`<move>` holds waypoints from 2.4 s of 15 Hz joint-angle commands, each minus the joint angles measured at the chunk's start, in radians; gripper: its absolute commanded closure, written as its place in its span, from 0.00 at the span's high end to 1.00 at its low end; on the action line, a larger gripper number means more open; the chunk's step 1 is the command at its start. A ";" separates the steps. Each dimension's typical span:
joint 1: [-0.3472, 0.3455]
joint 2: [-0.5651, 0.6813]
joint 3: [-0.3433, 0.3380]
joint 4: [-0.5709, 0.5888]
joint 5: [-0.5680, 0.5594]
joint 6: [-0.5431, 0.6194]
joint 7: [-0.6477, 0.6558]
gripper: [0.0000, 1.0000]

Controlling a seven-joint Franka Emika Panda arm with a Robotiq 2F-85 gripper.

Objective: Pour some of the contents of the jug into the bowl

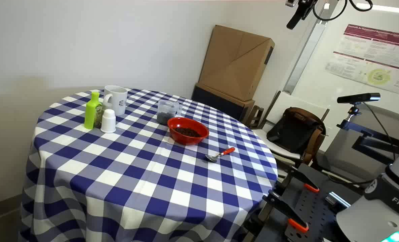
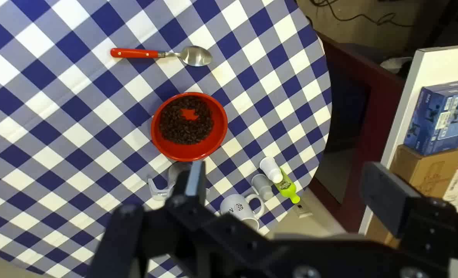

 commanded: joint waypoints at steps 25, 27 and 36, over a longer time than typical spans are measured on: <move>-0.116 0.925 0.089 0.598 -0.001 0.474 1.204 1.00; -0.099 0.941 0.079 0.567 -0.005 0.534 1.319 1.00; -0.008 1.011 -0.013 0.442 -0.152 0.762 1.856 1.00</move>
